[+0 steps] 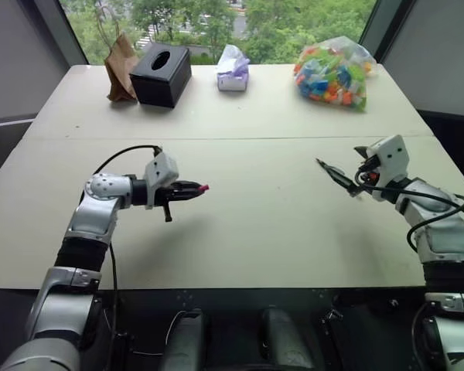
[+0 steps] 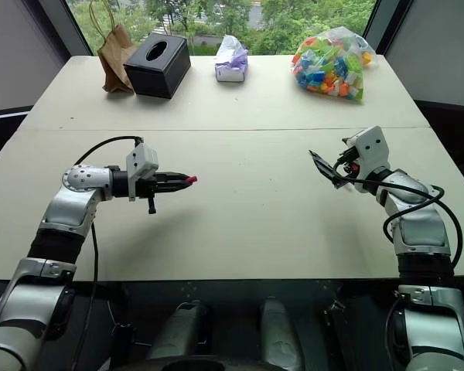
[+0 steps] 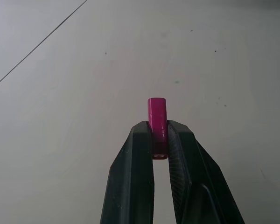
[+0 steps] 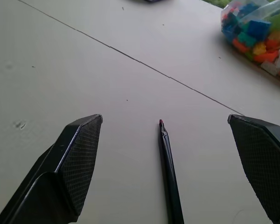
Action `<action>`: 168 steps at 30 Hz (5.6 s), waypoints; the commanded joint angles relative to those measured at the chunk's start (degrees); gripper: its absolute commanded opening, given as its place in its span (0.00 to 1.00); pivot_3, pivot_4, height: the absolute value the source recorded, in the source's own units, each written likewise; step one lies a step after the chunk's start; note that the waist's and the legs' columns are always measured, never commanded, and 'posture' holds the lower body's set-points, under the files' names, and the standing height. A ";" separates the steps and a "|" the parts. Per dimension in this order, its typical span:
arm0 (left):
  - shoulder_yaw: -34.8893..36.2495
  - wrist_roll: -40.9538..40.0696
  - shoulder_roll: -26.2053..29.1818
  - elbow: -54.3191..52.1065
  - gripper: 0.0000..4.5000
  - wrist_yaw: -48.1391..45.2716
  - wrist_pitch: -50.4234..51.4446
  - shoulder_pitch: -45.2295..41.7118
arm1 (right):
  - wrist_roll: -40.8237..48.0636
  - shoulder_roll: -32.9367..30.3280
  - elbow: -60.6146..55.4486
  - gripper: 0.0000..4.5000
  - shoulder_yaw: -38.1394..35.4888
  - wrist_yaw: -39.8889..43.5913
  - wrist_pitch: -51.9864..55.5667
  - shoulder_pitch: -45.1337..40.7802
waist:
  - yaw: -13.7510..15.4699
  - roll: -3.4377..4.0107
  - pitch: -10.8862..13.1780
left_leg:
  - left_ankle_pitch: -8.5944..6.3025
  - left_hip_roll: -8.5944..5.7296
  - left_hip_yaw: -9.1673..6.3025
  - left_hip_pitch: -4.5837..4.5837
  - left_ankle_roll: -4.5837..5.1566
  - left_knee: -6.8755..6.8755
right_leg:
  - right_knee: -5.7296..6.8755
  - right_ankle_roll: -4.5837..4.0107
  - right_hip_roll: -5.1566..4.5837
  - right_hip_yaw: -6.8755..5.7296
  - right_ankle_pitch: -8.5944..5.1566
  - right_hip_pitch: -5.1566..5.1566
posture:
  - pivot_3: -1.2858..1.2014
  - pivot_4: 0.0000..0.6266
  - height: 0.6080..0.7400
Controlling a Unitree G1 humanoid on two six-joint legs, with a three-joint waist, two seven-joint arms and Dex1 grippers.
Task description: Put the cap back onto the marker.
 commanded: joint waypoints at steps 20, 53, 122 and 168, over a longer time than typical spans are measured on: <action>1.46 -3.12 3.38 -9.26 0.02 5.89 1.16 4.55 | -5.38 0.37 35.33 0.99 3.94 11.13 -5.28 -15.54 | -0.15 0.02 0.01 | 0.00 -0.01 0.01 -0.01 0.00 -0.02 | 0.00 0.00 -0.01 0.02 0.00 -0.03 | 0.52 0.24 1.00; -1.95 -7.57 -1.33 -1.57 0.01 -0.28 2.82 -7.20 | -7.71 -4.01 1.72 0.01 8.81 18.23 -9.00 -9.19 | -0.19 0.14 0.09 | 0.01 -0.02 0.08 -0.07 -0.01 0.00 | 0.09 0.01 0.01 0.08 0.01 -0.20 | 0.52 0.24 1.00; -5.08 -7.32 -4.70 -3.15 0.01 -5.04 0.37 -11.03 | 0.40 -3.75 -27.84 0.01 14.96 24.74 9.22 -9.01 | 0.16 0.11 0.07 | 0.01 -0.02 0.04 -0.13 -0.01 0.01 | 0.06 0.00 0.01 0.05 0.01 -0.22 | 0.52 0.24 1.00; -9.18 -2.05 -6.53 -0.53 0.01 -7.28 -13.35 -9.13 | -0.08 -2.80 -32.90 0.01 24.54 31.11 14.21 -7.88 | 0.16 0.11 0.07 | 0.01 -0.02 0.04 -0.14 -0.01 0.02 | 0.07 0.00 0.02 0.05 0.01 -0.23 | 0.52 0.24 1.00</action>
